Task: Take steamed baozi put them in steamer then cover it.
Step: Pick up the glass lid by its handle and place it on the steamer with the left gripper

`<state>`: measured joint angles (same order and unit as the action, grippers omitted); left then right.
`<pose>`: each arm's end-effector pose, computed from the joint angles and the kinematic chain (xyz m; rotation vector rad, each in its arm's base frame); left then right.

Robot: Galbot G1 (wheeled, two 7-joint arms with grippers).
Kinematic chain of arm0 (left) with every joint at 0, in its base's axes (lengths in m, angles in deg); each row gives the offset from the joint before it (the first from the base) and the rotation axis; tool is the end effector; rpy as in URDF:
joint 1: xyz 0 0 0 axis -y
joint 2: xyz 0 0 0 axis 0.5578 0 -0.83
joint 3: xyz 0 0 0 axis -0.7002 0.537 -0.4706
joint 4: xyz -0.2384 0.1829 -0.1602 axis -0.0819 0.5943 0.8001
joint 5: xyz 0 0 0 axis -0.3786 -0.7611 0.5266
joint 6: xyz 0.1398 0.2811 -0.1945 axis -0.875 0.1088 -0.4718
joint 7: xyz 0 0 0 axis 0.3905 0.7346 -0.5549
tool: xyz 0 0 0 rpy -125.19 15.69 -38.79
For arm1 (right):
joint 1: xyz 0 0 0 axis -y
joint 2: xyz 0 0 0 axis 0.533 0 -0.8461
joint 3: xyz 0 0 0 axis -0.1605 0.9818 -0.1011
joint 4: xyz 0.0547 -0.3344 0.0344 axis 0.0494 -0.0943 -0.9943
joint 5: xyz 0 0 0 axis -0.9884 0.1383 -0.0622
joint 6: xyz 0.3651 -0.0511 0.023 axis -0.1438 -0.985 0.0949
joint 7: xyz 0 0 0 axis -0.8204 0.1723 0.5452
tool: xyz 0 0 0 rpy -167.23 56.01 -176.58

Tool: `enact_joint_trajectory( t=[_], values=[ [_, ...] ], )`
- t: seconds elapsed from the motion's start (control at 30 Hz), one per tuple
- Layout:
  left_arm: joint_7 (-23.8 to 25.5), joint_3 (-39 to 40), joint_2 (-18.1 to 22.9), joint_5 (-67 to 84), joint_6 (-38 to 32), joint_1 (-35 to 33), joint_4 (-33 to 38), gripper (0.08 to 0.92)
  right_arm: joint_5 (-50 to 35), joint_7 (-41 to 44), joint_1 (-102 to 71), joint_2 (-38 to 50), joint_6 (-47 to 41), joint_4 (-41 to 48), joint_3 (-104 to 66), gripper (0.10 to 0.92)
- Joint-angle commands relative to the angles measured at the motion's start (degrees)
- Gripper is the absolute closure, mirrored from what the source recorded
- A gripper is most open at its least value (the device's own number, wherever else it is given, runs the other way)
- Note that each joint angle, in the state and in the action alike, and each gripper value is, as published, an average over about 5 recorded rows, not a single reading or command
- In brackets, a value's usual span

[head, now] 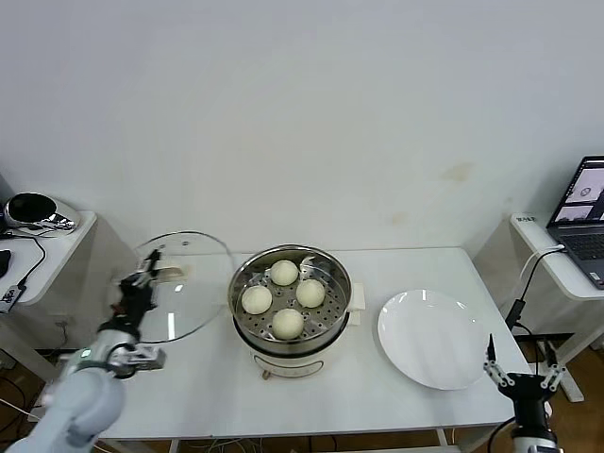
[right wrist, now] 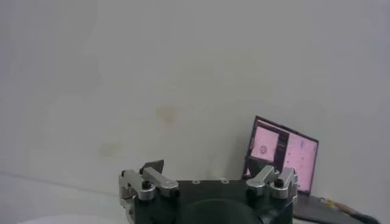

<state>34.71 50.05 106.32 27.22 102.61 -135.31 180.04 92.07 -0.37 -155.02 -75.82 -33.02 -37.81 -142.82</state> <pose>0.2989 0.1073 -0.2298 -0.0135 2.2122 2.0917 0.1573 -0.1472 -0.3446 0.3731 2.9477 -0.4927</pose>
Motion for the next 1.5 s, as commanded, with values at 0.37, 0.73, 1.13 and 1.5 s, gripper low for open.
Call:
enact_joint_trajectory(
  t=[0.37,0.73,1.13,1.5],
  values=[
    [18.13,28.65,16.16,-20.53,20.83,21.25,-0.49,0.857,2.92,-0.23,1.09,-1.12,-0.06,1.22,2.13,0.203],
    [18.79,31.76,22.72,-24.64,20.57,21.02,-4.50,0.857,3.98,-0.60,1.22,-1.28,0.58,2.01,2.38,0.203],
    [18.40,32.82,24.62,-25.49,19.76,21.12,-7.30,0.857,4.17,-0.76,0.88,-1.36,1.01,2.42,2.77,0.203],
    [17.70,31.35,24.37,-26.05,18.90,20.73,-8.20,0.857,4.16,-0.76,0.49,-1.28,1.25,2.30,2.83,0.203]
  ],
)
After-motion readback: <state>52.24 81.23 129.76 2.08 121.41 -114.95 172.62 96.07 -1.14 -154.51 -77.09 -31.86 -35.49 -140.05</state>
